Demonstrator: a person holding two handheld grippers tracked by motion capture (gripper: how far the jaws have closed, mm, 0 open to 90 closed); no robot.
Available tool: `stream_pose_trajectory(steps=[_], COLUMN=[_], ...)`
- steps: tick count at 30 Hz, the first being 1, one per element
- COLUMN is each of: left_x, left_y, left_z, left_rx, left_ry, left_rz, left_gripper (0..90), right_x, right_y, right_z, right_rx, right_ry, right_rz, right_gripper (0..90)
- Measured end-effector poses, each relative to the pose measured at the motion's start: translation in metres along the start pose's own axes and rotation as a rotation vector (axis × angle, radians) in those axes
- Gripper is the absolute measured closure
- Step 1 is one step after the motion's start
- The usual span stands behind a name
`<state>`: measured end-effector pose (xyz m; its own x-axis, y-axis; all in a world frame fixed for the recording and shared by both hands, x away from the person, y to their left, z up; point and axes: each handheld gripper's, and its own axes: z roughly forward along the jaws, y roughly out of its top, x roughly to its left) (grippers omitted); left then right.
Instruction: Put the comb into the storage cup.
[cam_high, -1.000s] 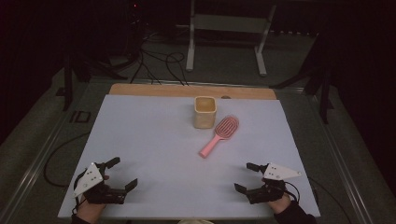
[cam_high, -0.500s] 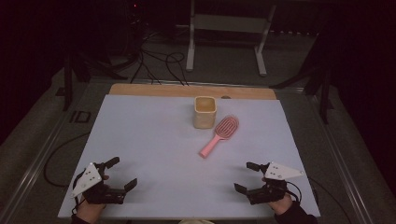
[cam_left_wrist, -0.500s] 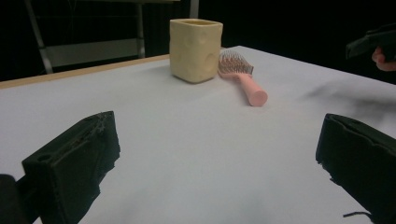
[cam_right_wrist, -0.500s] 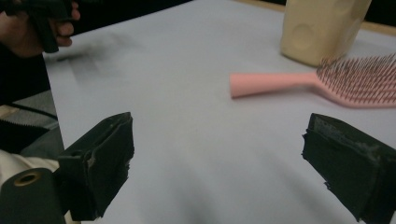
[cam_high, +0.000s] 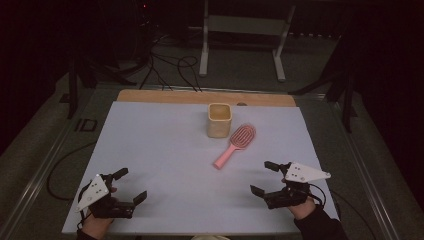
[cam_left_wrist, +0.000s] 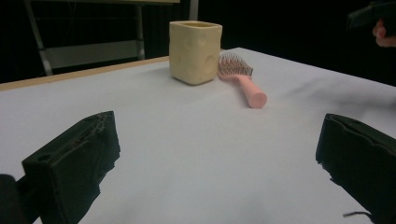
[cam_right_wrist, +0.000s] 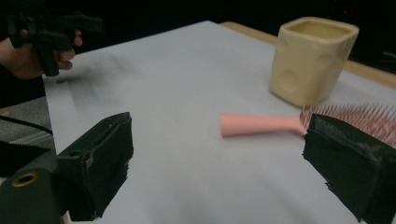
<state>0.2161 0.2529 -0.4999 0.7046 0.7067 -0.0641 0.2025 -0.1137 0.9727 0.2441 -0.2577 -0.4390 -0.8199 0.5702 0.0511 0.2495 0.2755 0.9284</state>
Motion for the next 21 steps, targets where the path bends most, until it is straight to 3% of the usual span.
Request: stream_pose_trajectory(steps=[13, 21], left_x=[0.0, 0.0], left_y=[0.0, 0.0], left_z=[-0.001, -0.001], left_rx=[-0.001, 0.0], left_ry=[-0.001, -0.004], left_rz=[0.0, 0.0], left_gripper=[0.1, 0.2], right_x=[-0.01, -0.015], right_y=[0.038, 0.055], right_z=[0.005, 0.017], right_rx=[-0.018, -0.017], right_ry=[0.007, 0.018], right_rz=[-0.062, -0.072], right_gripper=[7.8, 8.0])
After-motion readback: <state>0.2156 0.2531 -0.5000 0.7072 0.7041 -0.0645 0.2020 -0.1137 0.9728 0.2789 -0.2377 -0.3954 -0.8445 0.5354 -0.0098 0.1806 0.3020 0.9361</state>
